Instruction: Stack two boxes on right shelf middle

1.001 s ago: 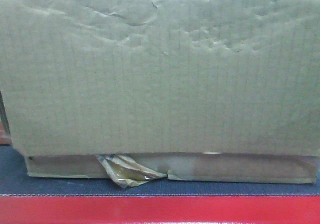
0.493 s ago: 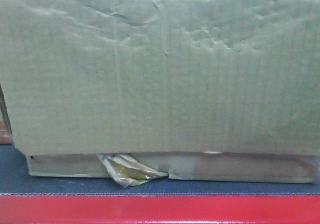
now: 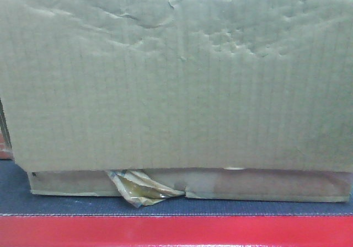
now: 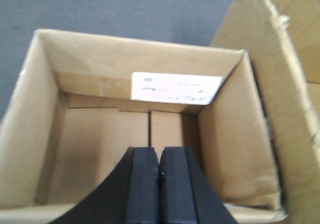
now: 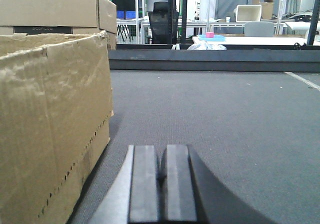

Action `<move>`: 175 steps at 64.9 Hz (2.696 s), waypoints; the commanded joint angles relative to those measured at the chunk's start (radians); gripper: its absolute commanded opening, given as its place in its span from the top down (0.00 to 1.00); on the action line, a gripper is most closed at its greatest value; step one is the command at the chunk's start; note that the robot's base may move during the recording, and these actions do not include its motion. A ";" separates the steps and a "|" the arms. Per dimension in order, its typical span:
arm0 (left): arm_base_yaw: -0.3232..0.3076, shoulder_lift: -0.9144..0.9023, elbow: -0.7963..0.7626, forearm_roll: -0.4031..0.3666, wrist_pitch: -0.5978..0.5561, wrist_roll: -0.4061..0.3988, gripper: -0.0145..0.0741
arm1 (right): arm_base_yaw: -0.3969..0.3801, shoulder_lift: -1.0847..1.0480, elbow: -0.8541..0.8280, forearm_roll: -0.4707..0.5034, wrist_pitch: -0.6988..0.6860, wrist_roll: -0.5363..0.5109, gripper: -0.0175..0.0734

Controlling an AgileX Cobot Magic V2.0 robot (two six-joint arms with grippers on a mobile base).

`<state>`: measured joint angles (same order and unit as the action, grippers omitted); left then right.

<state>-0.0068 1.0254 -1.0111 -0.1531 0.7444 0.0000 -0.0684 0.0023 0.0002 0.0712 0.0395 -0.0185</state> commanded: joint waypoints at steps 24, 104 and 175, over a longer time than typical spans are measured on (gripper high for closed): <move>0.340 0.329 -0.335 -0.286 0.392 0.370 0.96 | -0.003 -0.002 0.000 -0.005 -0.020 0.000 0.99; 0.269 0.581 -0.339 -0.031 0.287 0.357 0.61 | -0.003 -0.002 0.000 -0.005 -0.020 0.000 0.99; 0.020 0.505 -1.186 0.183 0.415 -0.175 0.96 | -0.003 -0.002 0.000 -0.005 -0.020 0.000 0.99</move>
<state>0.1009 1.5419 -2.1398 0.0153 1.1655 -0.0839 -0.0684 0.0023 0.0002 0.0712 0.0395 -0.0185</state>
